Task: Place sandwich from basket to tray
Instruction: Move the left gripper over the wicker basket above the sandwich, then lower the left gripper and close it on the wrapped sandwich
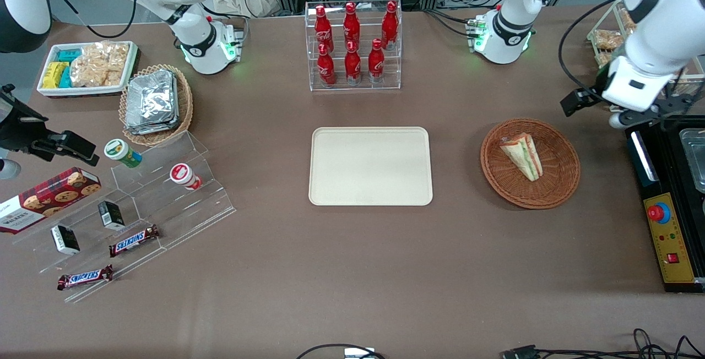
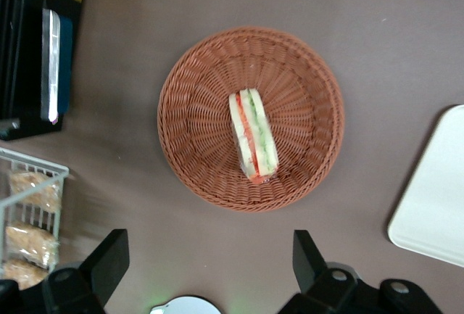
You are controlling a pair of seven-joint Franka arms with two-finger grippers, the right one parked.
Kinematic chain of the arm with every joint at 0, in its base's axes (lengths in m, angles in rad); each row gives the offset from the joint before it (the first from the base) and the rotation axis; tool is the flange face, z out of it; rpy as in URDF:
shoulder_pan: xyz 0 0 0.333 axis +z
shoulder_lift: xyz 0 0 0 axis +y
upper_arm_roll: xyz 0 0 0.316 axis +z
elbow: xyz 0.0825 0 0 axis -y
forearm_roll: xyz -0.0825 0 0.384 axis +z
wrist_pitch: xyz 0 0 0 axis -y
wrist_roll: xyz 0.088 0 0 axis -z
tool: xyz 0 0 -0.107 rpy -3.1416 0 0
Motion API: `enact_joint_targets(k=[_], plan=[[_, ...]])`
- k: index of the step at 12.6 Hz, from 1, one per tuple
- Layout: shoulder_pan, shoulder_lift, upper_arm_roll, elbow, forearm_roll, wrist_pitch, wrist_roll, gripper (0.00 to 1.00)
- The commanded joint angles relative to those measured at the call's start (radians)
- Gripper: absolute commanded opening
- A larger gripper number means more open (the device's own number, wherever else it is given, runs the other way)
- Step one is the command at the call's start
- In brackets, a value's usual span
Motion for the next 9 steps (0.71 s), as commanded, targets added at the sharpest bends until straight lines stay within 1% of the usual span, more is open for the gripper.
enact_joint_targets(k=[1, 4, 6, 9], plan=[[0.000, -0.058, -0.006, -0.101, 0.010, 0.068, -0.037, 1.00], [-0.002, -0.030, -0.004, -0.169, 0.010, 0.170, -0.035, 1.00], [-0.005, 0.025, -0.006, -0.207, 0.010, 0.241, -0.035, 1.00], [-0.005, 0.125, -0.006, -0.290, 0.008, 0.461, -0.037, 1.00]])
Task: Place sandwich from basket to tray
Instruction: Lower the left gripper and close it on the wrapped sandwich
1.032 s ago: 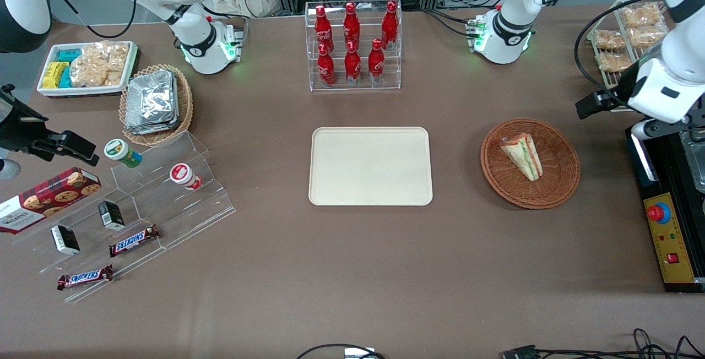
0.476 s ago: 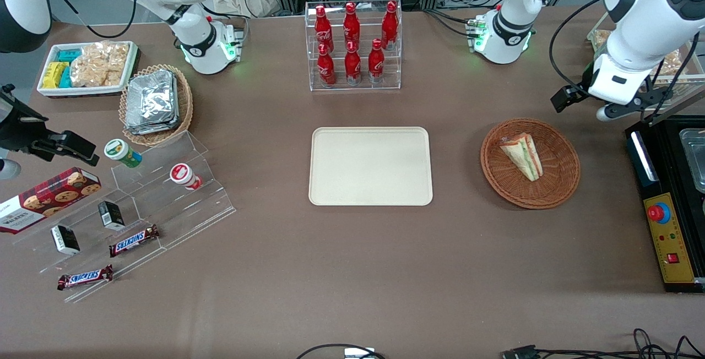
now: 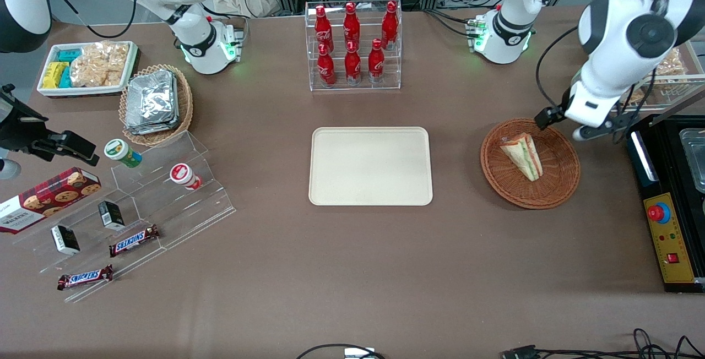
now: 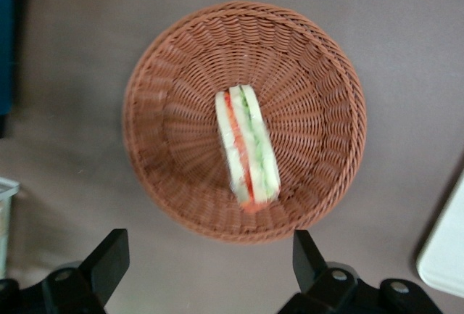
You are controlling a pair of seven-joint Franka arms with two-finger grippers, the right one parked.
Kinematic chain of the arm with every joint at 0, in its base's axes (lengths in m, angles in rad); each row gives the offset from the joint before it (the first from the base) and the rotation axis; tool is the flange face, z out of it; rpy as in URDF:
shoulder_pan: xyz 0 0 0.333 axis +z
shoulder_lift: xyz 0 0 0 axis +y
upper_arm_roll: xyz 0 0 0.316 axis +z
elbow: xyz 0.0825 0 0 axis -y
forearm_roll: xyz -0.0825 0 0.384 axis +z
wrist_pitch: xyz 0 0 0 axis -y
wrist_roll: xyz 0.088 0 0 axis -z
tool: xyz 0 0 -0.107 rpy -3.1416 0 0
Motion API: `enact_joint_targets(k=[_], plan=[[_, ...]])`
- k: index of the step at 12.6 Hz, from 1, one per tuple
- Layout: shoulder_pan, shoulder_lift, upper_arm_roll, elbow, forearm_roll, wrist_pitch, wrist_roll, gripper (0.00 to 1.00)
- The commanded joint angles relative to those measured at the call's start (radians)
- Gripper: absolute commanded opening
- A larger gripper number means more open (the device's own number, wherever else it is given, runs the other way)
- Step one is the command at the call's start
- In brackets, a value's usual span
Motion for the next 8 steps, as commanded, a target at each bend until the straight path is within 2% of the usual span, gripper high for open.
enact_joint_targets(k=[1, 4, 8], plan=[[-0.003, 0.098, -0.003, -0.059, 0.008, 0.183, -0.020, 1.00], [-0.002, 0.221, -0.003, -0.062, -0.002, 0.325, -0.026, 1.00], [-0.002, 0.290, -0.001, -0.135, -0.004, 0.483, -0.033, 1.00]])
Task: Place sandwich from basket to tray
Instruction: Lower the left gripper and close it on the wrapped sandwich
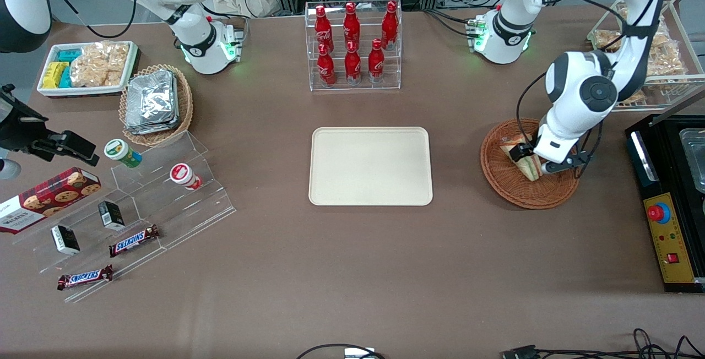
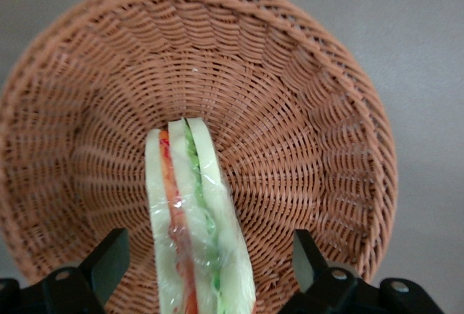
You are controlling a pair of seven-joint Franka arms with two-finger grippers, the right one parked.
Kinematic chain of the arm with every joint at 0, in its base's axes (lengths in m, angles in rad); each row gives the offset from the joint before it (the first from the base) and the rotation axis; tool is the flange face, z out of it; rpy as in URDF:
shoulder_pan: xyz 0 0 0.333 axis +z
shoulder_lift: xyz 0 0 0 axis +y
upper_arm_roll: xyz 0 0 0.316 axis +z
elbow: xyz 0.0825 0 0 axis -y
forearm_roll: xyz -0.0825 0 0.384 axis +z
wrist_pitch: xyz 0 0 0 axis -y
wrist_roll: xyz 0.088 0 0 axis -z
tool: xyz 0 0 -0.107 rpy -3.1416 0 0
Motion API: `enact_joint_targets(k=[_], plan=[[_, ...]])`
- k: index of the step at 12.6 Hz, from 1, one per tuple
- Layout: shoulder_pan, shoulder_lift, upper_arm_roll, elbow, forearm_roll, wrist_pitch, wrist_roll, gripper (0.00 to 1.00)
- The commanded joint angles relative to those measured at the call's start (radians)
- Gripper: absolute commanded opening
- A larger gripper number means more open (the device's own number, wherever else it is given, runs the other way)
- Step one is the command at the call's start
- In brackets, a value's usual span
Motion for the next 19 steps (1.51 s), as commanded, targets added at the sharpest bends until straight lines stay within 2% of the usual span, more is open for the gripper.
enact_joint_targets(k=[1, 5, 6, 7, 8, 9, 10, 11, 13, 16, 19], plan=[[-0.002, 0.025, -0.002, -0.064, -0.002, 0.116, -0.022, 1.00], [-0.003, 0.041, -0.002, -0.078, -0.002, 0.140, -0.042, 0.99], [-0.003, 0.041, -0.002, -0.078, -0.002, 0.140, -0.040, 0.94], [-0.003, 0.039, -0.002, -0.078, -0.002, 0.140, -0.042, 0.80], [-0.003, 0.039, -0.002, -0.078, -0.002, 0.138, -0.040, 0.57], [-0.005, 0.038, -0.002, -0.078, -0.002, 0.138, -0.040, 0.38], [-0.003, 0.036, -0.002, -0.078, -0.002, 0.137, -0.040, 0.26], [-0.005, 0.033, -0.002, -0.078, -0.002, 0.134, -0.040, 0.20], [-0.005, 0.022, -0.002, -0.078, 0.000, 0.124, -0.040, 0.16], [-0.008, -0.048, -0.004, -0.063, 0.000, 0.030, -0.033, 0.16], [-0.008, -0.149, -0.004, 0.032, 0.009, -0.197, -0.011, 0.14]])
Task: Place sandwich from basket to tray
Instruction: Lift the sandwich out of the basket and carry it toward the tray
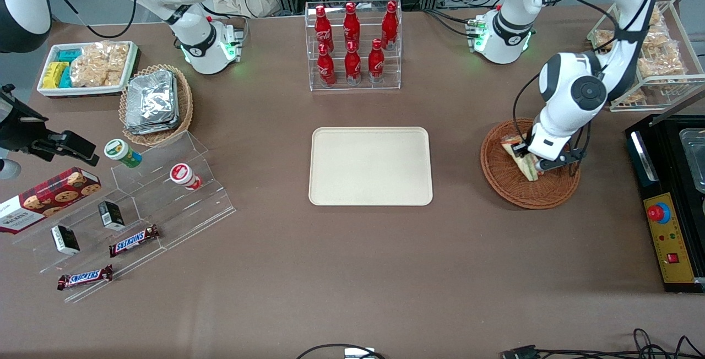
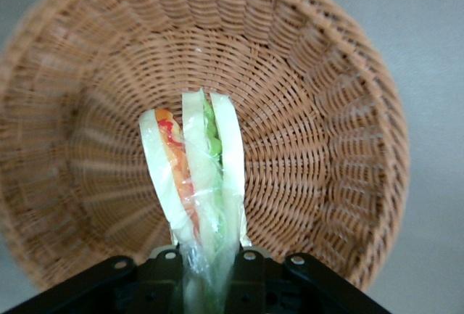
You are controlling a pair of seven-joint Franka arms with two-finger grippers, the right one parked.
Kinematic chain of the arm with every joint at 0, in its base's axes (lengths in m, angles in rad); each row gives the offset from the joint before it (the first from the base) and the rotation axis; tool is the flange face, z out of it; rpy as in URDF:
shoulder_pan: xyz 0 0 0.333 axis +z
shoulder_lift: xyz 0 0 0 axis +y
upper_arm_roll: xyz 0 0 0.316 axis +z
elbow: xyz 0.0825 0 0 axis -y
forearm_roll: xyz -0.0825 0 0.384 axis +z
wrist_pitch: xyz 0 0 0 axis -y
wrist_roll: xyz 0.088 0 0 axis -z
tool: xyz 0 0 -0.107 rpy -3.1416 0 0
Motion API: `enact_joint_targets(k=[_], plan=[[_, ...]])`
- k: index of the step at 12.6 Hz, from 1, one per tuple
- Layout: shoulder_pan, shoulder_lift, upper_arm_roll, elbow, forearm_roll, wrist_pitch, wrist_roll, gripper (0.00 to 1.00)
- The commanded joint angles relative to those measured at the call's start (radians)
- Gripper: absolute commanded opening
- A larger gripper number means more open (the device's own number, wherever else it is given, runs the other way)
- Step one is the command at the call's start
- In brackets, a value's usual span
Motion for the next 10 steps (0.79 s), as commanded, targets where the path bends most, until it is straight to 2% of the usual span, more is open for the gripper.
enact_joint_targets(k=[1, 5, 8, 10], plan=[[-0.006, -0.112, -0.001, 0.115, 0.007, -0.262, 0.032, 0.14], [-0.003, -0.083, -0.001, 0.512, -0.007, -0.739, 0.102, 0.14], [-0.003, -0.023, -0.001, 0.751, -0.011, -0.963, 0.136, 0.14], [-0.006, 0.037, -0.008, 0.868, -0.051, -1.037, 0.129, 0.14]])
